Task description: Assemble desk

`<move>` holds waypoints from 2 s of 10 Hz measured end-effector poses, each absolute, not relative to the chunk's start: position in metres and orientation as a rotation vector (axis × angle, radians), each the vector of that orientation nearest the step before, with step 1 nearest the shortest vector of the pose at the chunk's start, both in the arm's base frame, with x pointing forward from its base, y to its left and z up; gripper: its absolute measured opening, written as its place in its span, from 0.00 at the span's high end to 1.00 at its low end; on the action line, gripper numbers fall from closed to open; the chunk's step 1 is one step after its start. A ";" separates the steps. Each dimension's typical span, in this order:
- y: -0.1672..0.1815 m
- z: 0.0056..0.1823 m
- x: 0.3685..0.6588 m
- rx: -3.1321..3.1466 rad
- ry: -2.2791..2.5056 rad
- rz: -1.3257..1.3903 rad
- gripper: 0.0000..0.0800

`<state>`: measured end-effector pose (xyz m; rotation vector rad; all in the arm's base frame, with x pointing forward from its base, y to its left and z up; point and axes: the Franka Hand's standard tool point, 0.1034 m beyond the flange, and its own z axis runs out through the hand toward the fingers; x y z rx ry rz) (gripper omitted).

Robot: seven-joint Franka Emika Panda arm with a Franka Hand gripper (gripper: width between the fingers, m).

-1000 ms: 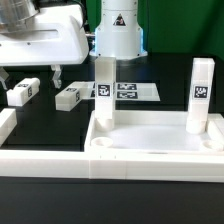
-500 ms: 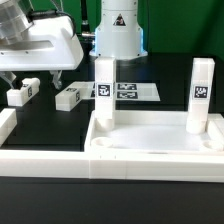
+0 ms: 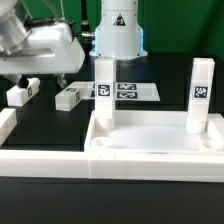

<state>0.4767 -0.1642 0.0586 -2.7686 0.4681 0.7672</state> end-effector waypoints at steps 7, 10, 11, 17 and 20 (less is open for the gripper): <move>-0.146 0.037 0.448 -2.522 0.423 1.221 0.19; -0.147 0.036 0.447 -2.520 0.425 1.225 0.19; -0.145 0.031 0.439 -2.506 0.435 1.248 0.19; -0.143 0.017 0.422 -2.460 0.464 1.327 0.19; -0.139 0.009 0.421 -2.421 0.447 1.401 0.19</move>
Offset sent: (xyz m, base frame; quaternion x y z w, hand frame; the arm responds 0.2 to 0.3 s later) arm 0.0000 0.0000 0.0000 0.0000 -0.2571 0.0000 0.9664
